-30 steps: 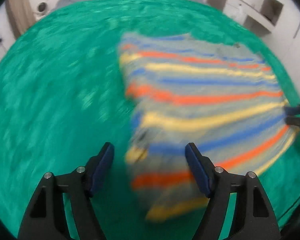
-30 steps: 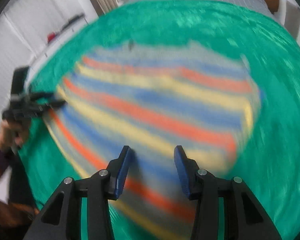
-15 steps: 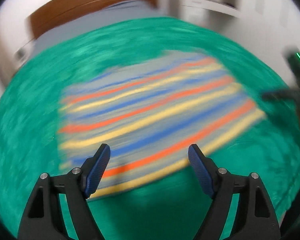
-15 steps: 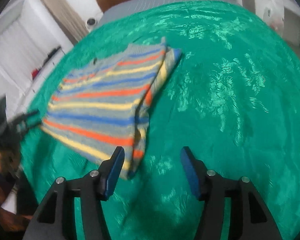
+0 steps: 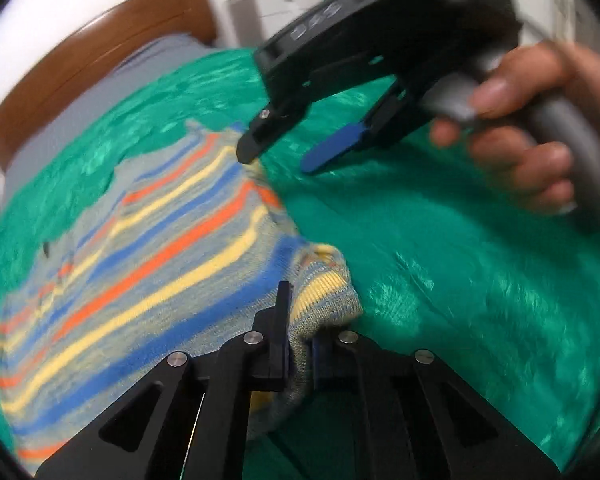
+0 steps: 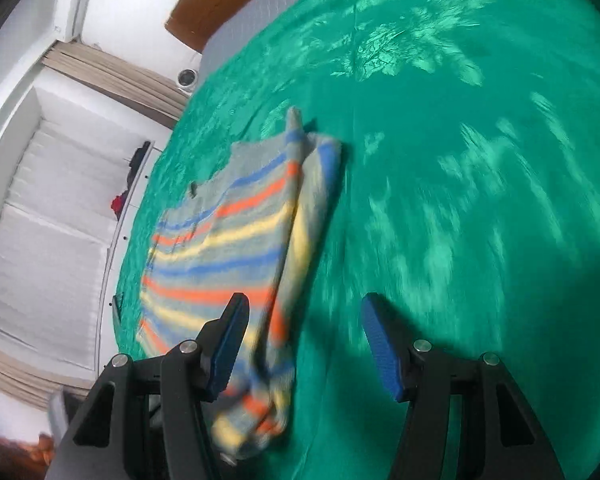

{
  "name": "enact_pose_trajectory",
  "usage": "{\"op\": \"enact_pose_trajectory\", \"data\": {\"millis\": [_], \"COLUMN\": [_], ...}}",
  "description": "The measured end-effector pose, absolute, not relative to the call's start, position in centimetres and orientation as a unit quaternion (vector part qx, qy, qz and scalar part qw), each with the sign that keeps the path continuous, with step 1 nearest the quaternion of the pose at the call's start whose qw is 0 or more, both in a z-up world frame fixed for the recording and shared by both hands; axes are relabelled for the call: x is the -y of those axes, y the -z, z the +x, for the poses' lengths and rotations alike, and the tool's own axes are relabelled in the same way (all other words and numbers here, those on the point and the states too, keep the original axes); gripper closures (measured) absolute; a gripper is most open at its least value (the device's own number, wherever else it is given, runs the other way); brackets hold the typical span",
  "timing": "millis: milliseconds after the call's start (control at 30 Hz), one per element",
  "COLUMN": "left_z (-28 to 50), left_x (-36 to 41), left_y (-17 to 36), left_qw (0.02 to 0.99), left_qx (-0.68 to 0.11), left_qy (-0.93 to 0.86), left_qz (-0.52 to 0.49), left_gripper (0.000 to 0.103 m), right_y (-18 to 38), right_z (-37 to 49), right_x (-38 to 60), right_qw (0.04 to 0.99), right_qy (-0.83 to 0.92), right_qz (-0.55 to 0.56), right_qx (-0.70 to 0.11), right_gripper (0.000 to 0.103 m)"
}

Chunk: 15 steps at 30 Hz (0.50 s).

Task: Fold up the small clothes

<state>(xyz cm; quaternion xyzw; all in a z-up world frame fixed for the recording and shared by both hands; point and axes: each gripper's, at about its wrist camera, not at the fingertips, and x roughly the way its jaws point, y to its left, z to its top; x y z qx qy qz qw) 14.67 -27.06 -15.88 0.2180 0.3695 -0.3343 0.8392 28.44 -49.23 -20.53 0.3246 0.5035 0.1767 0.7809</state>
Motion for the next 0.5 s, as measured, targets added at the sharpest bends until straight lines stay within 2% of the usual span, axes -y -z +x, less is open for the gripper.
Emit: {"op": "enact_pose_trajectory", "data": {"millis": [100,133,167,200,300,500], "left_z": [15.2,15.0,14.8,14.8,15.1,15.9], "left_x": [26.3,26.2,25.7,25.0,22.2,11.5], "left_y": [15.5,15.3,15.1,14.5,12.8,10.1], "left_qw": [0.846,0.848,0.850,0.854,0.868,0.892], "left_qx": [-0.373,-0.369,-0.365,-0.362,-0.353,-0.360], "left_qy": [0.334,0.336,0.337,0.337,0.328,0.273], "left_qz": [0.183,0.179,0.173,0.160,0.115,0.002], "left_gripper": [0.098,0.098,0.099,0.099,0.099,0.099], "right_y": [21.0,21.0,20.8,20.5,17.7,11.5], "right_z": [31.5,32.4,33.1,33.5,33.5,34.8], "right_x": [48.6,48.1,47.5,47.1,45.2,36.6], "right_qw": [0.772,0.772,0.779,0.785,0.805,0.824], "right_qy": [-0.172,-0.167,-0.152,-0.138,-0.144,-0.203], "right_qz": [0.366,0.367,0.356,0.348,0.328,0.280], "right_qx": [-0.490,-0.491,-0.493,-0.493,-0.474,-0.448], "right_gripper": [0.045,0.058,0.084,0.091,0.092,0.092]}}
